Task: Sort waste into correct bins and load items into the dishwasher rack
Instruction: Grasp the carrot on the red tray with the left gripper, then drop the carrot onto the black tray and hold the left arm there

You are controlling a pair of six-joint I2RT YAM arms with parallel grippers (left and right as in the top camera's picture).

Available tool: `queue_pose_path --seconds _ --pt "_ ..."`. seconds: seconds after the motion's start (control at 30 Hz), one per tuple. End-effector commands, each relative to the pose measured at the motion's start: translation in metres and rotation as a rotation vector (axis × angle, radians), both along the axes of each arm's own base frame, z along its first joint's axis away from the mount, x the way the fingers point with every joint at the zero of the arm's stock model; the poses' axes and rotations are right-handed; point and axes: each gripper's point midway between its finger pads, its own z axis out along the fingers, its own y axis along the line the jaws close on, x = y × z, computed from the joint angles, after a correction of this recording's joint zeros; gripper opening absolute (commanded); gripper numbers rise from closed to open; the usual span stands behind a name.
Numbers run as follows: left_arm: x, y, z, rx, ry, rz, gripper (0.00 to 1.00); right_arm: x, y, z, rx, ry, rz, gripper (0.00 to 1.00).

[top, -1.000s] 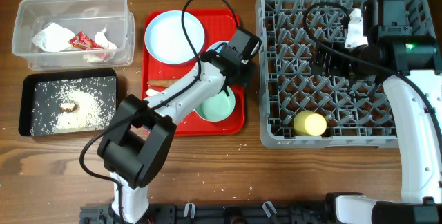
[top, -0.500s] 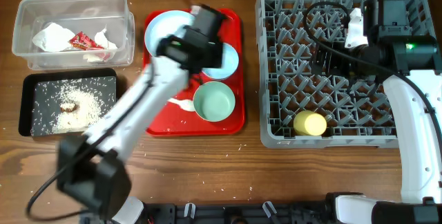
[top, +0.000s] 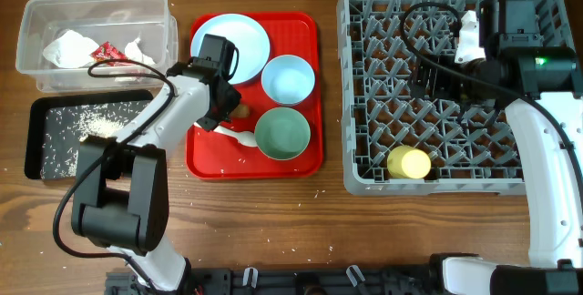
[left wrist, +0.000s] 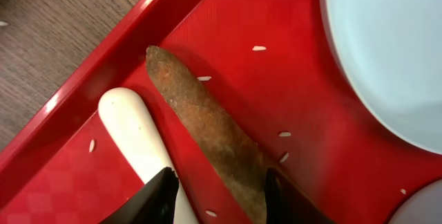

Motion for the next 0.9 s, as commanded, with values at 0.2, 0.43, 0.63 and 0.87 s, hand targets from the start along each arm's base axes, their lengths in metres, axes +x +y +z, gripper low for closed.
queue_pose_path --seconds 0.2,0.43,0.63,0.87 --pt "0.001 0.000 -0.033 -0.009 0.001 0.023 0.38 0.002 0.001 -0.003 -0.002 0.005 0.022 1.00" --pt "0.000 0.000 -0.036 -0.008 0.007 0.023 0.11 0.002 0.001 -0.003 -0.002 0.004 0.022 1.00" --pt "0.023 -0.006 0.007 -0.030 -0.068 -0.098 0.04 0.004 0.001 -0.002 -0.002 -0.007 0.021 1.00" --pt "-0.003 0.124 0.120 -0.013 -0.197 0.230 0.04 0.008 0.001 0.000 -0.003 -0.024 0.022 1.00"
